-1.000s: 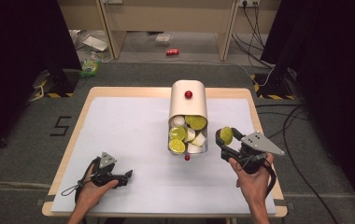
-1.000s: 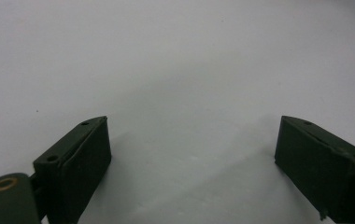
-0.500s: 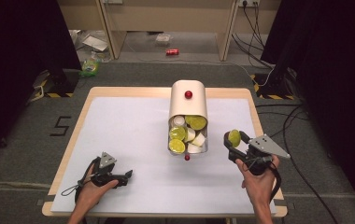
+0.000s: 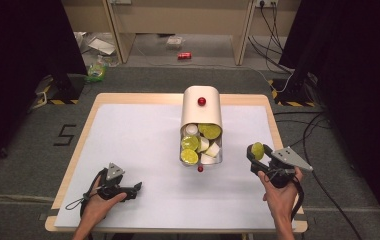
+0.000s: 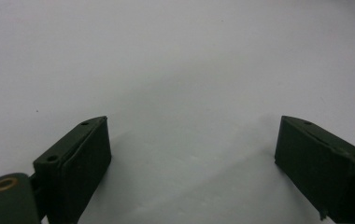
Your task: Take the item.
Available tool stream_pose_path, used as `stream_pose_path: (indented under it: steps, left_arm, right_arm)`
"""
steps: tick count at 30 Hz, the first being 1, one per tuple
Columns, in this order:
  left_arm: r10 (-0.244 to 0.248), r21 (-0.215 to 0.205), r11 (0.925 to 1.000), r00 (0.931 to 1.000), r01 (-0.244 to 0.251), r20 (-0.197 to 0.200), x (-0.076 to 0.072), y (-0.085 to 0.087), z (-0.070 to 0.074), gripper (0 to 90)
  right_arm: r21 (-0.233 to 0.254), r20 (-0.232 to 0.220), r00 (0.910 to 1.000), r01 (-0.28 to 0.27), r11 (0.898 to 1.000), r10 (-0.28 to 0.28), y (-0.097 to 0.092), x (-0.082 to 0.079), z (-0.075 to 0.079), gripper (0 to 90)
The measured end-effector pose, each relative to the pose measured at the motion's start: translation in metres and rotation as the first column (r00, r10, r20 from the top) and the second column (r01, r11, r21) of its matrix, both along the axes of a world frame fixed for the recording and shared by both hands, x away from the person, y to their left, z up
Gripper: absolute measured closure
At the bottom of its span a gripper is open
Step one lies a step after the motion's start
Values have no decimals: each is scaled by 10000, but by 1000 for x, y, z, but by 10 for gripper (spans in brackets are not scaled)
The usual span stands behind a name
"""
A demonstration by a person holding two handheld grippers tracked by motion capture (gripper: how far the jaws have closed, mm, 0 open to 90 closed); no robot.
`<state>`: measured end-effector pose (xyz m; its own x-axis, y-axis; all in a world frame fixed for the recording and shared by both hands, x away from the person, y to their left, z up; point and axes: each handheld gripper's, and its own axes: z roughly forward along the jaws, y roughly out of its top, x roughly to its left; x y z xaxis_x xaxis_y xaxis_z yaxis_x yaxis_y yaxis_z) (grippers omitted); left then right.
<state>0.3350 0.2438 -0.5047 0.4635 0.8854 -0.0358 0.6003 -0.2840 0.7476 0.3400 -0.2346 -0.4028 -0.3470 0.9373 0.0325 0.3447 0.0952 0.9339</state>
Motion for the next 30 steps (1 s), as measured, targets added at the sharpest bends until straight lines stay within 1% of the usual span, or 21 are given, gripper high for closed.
stream_pose_path:
  steps: [4,7,14,17,20,22,25,26,27,30]
  left_arm:
    - [0,4,10000,10000,0,0,0,0,0,99]
    - [10,-12,10000,10000,-10,6,0,0,0,99]
    - [2,11,10000,10000,-2,0,0,0,0,99]
    - [2,28,10000,10000,-2,8,0,0,0,98]
    - [3,20,10000,10000,-3,1,0,0,0,98]
    - [3,17,10000,10000,-3,1,0,0,0,98]
    - [5,38,10000,10000,-5,8,0,0,0,98]
    - [5,32,10000,10000,-5,9,0,0,0,98]
    - [3,31,10000,10000,-3,4,0,0,0,98]
    - [2,20,10000,10000,-2,3,0,0,0,98]
  right_arm:
    - [51,-46,9998,171,9998,-171,-5,3,-7,408]
    - [39,-33,9998,203,9998,-203,-6,4,-10,408]
    - [188,-84,9995,290,9994,-288,-9,8,-23,408]
    - [135,-250,9992,330,9994,-326,-9,10,-31,408]
    - [63,-303,9991,291,9996,-288,-9,12,-38,408]
    - [131,-345,9990,294,9995,-289,-9,12,-39,408]
    - [58,-361,9991,245,9997,-243,-8,12,-42,408]
    - [4,-411,9990,195,9998,-195,-6,13,-45,408]
    - [-26,-490,9986,178,9998,-179,-6,13,-46,408]
    - [-60,-534,9985,152,9999,-155,-4,14,-49,408]
